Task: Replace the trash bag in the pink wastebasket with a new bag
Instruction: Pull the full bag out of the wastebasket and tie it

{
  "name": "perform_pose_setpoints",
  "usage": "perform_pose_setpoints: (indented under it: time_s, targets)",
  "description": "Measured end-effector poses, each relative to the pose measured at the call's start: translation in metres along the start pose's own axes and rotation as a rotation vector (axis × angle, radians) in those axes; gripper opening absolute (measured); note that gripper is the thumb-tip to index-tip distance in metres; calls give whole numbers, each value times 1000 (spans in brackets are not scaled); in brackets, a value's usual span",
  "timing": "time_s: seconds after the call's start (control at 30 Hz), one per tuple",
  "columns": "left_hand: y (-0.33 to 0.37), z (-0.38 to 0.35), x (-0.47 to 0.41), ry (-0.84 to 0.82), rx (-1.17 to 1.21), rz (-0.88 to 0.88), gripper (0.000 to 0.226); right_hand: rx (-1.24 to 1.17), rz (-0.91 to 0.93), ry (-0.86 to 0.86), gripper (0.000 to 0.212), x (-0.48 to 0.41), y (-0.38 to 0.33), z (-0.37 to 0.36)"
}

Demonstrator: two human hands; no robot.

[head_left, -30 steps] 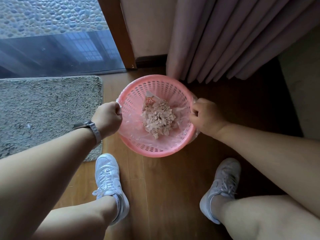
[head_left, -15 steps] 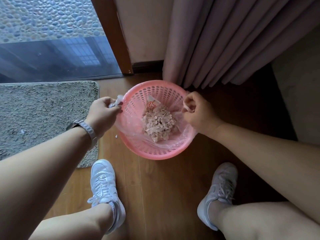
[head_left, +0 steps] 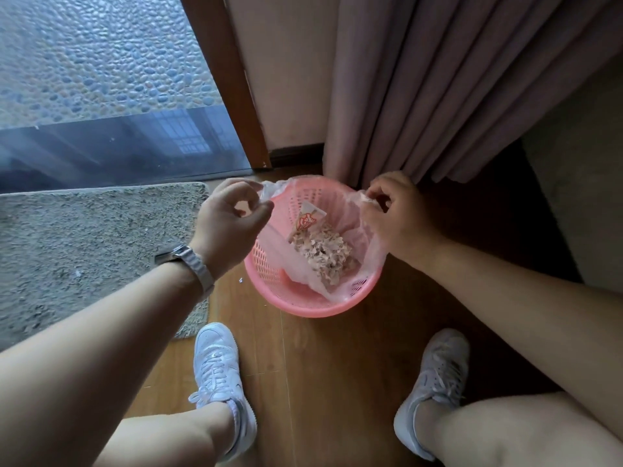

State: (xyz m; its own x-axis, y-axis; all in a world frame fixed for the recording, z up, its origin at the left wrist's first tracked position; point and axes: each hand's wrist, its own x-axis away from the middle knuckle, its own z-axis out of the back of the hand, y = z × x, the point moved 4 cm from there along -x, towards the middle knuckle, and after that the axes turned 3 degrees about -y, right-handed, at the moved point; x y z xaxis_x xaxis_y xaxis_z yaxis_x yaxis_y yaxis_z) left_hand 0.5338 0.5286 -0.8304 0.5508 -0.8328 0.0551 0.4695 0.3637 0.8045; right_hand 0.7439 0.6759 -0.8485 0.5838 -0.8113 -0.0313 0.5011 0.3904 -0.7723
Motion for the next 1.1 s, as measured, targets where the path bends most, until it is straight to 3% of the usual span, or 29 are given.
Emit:
perform_pose_setpoints:
  time_s: [0.2, 0.3, 0.47, 0.7, 0.77, 0.93, 1.1]
  targets:
    - [55, 8, 11, 43, 109, -144, 25, -326, -115, 14, 18, -3, -59, 30]
    - [90, 19, 28, 85, 116, -213, 26, -447, -79, -23, 18, 8, -97, 45]
    - [121, 29, 58, 128, 355, -225, 19, -612, -51, -2, 23, 40, -136, 58]
    - [140, 24, 78, 84, 603, -210, 9, -671, -42, 3, 5, 68, -142, 69]
    - [145, 20, 78, 35, 674, -208, 5, -699, -69, -9, 18, 71, -140, 70]
    - [153, 9, 72, -41, 747, -207, 18, -759, -43, -159, 30, 66, -144, 67]
    - [146, 0, 45, -147, 976, -60, 20, -720, -9, -267, 24, 44, -138, 65]
